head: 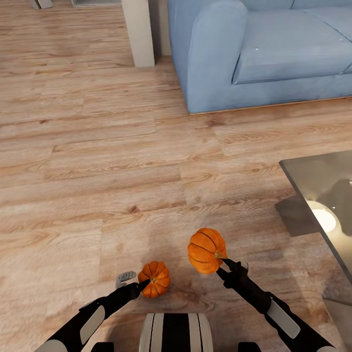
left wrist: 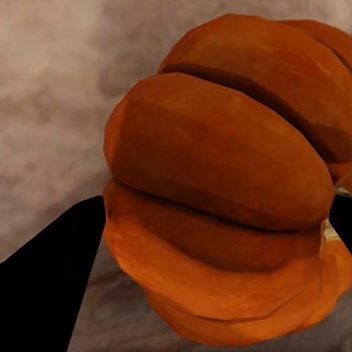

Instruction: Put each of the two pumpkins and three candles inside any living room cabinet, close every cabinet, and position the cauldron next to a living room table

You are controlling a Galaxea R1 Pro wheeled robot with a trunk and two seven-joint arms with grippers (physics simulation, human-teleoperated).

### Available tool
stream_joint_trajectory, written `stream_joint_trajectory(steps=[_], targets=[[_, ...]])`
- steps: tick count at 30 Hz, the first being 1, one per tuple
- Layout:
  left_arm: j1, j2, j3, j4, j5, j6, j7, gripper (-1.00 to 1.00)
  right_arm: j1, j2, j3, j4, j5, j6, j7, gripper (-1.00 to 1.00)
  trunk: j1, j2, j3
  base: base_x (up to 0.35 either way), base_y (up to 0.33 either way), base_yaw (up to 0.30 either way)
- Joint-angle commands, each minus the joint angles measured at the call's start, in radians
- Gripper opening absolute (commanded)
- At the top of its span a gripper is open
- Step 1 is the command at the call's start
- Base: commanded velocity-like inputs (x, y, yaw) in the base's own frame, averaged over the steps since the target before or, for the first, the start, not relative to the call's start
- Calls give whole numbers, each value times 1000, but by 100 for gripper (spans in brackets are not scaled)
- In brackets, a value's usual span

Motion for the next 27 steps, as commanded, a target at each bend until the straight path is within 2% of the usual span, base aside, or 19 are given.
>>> stream_joint_trajectory(steps=[1, 10, 18, 22, 25, 27], targets=[[0, 1, -4, -1, 8, 7, -2, -100, -1, -1, 6, 0, -11, 10, 3, -100, 0, 0, -1, 0, 0, 0], [0, 1, -2, -1, 8, 10, -1, -100, -1, -1, 6, 0, -11, 10, 3, -100, 0, 0, -1, 0, 0, 0], [0, 9, 3, -2, 14, 12, -2, -100, -1, -1, 6, 1, -11, 10, 3, -100, -4, 2, 30, 0, 0, 0], [0, 50, 5, -2, 31, 13, -26, -100, -1, -1, 5, 2, -12, 9, 3, -100, -6, 3, 46, 0, 0, 0], [0, 99, 7, -4, 73, 22, -115, -100, -1, -1, 5, 4, -14, 10, 1, -100, -7, 3, 57, 0, 0, 0], [0, 136, 7, -21, 121, 60, -164, -100, -1, 0, 4, 5, -16, 10, -15, -100, -8, 4, 65, 0, 0, 0]])
